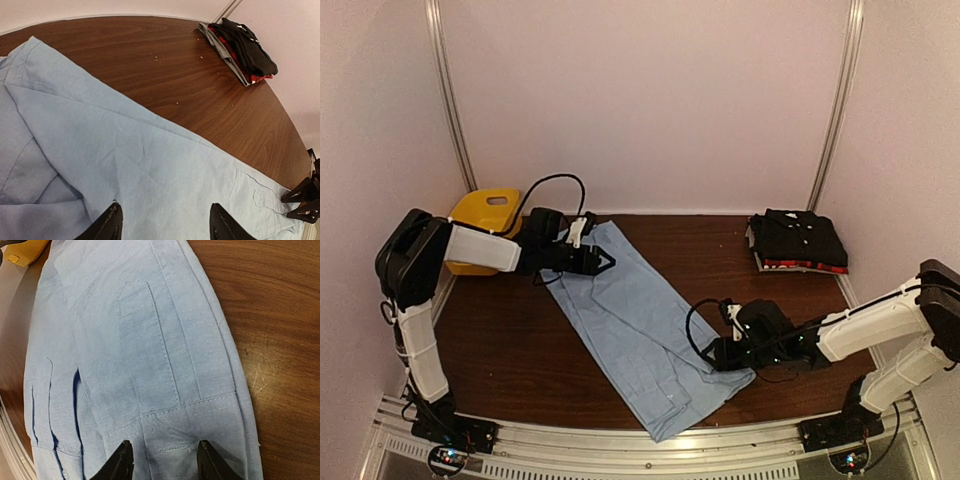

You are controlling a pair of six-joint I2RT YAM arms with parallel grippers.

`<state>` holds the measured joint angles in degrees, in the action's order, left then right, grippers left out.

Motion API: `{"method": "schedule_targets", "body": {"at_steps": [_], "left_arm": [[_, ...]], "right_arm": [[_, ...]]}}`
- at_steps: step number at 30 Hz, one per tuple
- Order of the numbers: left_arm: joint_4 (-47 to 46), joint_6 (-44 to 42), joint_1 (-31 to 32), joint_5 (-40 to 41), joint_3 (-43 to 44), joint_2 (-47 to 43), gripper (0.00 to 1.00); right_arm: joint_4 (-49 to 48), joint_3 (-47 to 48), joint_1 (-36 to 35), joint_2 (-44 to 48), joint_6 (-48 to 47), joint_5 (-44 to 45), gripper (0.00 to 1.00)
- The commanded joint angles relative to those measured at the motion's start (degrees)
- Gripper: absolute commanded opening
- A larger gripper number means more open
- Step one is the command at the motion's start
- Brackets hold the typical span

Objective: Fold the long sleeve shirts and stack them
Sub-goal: Rotate the rectangle-folded shirt at the center of the board.

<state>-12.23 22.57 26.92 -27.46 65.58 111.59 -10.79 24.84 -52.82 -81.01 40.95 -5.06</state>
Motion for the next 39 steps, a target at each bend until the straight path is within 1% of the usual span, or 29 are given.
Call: {"method": "schedule_targets", "body": {"at_steps": [1,5,10,13,18,23,27,32,36,39], "left_arm": [[-4.8,2.3,0.2,-3.8,4.7,4.3,0.59],[-4.8,3.3,0.2,-3.4,7.3,8.1,0.58],[-2.8,3.8,0.2,0.7,8.6,10.4,0.57],[-1.3,4.3,0.1,4.0,8.3,11.0,0.56],[-2.2,6.2,-0.4,6.6,5.6,11.2,0.56],[-2.9,5.7,-0.5,4.9,3.8,12.0,0.56],[-2.7,4.5,-0.5,4.6,2.5,12.1,0.55],[-3.5,2.4,-0.4,1.3,2.5,12.6,0.55],[-1.9,0.0,-0.4,-0.5,4.1,13.6,0.55],[-1.4,-1.7,-0.4,-1.9,4.6,13.9,0.55]], "right_arm": [[0.4,1.4,-0.8,-1.8,0.6,1.0,0.45],[0.5,1.5,-1.0,-1.9,0.7,1.1,0.45],[0.4,1.3,-1.1,-1.9,0.9,1.3,0.45],[0.6,1.1,-1.2,-1.4,0.9,1.6,0.45],[0.7,0.9,-2.0,1.2,-0.2,2.4,0.47],[0.7,1.8,-2.6,5.4,-2.1,3.7,0.48],[0.4,4.0,-2.6,7.1,-5.0,5.7,0.51],[0.2,10.8,-2.6,0.4,-10.7,6.6,0.53],[-1.5,15.8,-2.2,-7.2,-15.0,7.0,0.53],[-1.3,20.1,-1.6,-13.3,-18.2,5.6,0.53]]}}
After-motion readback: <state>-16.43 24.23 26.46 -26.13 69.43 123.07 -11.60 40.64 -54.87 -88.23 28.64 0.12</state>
